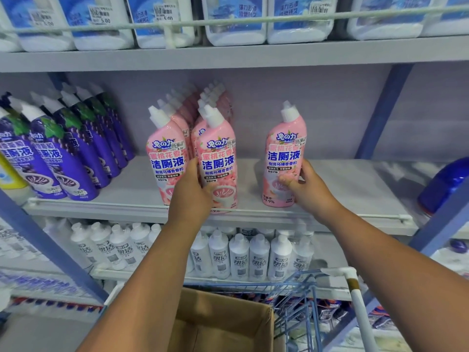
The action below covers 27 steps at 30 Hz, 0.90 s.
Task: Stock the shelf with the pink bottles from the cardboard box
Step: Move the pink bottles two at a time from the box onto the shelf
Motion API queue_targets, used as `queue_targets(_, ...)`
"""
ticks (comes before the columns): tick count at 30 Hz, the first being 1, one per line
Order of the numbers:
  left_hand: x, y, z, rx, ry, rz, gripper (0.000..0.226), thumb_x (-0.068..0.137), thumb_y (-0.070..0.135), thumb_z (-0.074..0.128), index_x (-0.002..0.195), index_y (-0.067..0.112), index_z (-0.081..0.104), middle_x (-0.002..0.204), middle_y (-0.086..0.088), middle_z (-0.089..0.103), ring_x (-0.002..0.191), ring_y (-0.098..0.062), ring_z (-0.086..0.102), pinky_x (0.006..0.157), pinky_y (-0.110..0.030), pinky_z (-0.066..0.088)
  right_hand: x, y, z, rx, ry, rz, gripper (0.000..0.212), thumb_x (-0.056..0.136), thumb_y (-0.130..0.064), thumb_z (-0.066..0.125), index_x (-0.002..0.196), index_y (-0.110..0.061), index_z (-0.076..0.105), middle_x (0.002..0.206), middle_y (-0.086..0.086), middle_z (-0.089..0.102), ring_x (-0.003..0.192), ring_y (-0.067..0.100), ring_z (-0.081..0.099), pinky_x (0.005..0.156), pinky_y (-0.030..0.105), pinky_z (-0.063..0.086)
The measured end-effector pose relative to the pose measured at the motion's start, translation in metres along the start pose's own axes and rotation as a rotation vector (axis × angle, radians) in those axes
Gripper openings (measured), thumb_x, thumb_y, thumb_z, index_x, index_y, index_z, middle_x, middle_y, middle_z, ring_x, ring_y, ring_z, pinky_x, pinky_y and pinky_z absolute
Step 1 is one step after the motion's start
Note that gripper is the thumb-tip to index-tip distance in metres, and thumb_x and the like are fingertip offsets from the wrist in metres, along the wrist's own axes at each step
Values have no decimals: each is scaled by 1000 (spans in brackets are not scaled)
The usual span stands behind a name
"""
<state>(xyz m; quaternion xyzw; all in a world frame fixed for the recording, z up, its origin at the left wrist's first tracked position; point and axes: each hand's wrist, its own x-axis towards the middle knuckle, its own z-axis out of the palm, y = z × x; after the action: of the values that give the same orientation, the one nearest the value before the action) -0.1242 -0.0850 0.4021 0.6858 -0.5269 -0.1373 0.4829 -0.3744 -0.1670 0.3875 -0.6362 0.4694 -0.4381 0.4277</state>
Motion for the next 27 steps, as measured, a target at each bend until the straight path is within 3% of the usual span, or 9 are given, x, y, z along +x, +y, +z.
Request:
queue_targets(3, -11, 9, 5, 160, 175, 35, 45, 88, 15, 65, 127, 25, 45, 117, 1, 63, 100, -24, 65, 74, -35, 49, 0, 0, 0, 2, -3, 5, 47, 92, -22, 70, 134, -30, 51, 118, -15, 68, 106, 1, 64, 84, 24, 50)
queue_targets(6, -23, 22, 23, 331, 285, 26, 80, 74, 38, 78, 137, 14, 35, 129, -11, 45, 103, -33, 59, 65, -40, 48, 0, 0, 0, 5, 2, 11, 47, 92, -21, 70, 135, -28, 51, 118, -14, 68, 104, -1, 63, 82, 22, 49)
queue_targets(9, -22, 25, 37, 391, 343, 51, 108, 60, 59, 86, 140, 9, 31, 130, -17, 45, 103, -35, 58, 63, -43, 54, 0, 1, 0, 2, 7, 16, 47, 93, -20, 69, 135, -28, 49, 116, -15, 68, 105, -1, 62, 81, 20, 49)
queue_targets(13, -15, 15, 37, 324, 361, 112, 102, 65, 48, 88, 139, 10, 29, 128, -18, 44, 102, -37, 59, 62, -45, 57, 6, 2, 6, -23, 3, 26, 49, 92, -19, 70, 135, -29, 47, 117, -14, 67, 106, 3, 63, 86, 26, 49)
queue_targets(19, -19, -1, 31, 298, 350, 175, 96, 73, 40, 86, 145, 10, 29, 136, -17, 39, 120, -35, 50, 72, -46, 56, 39, -6, 28, -98, -24, 24, 48, 89, -15, 71, 129, -27, 47, 104, -21, 62, 92, -6, 58, 70, 18, 46)
queue_targets(23, -19, -6, 32, 329, 331, 206, 100, 75, 39, 83, 150, 10, 24, 141, -19, 35, 126, -38, 47, 81, -51, 58, 80, -7, 51, -146, 34, 11, 49, 83, -21, 78, 126, -27, 55, 118, 0, 62, 97, 11, 63, 76, 26, 53)
queue_targets(27, -21, -13, 29, 336, 316, 251, 105, 73, 37, 85, 154, 8, 23, 143, -19, 34, 129, -39, 44, 85, -55, 56, 120, -7, 68, -218, 72, -11, 45, 82, -21, 79, 121, -20, 56, 115, -1, 68, 98, 15, 66, 76, 23, 52)
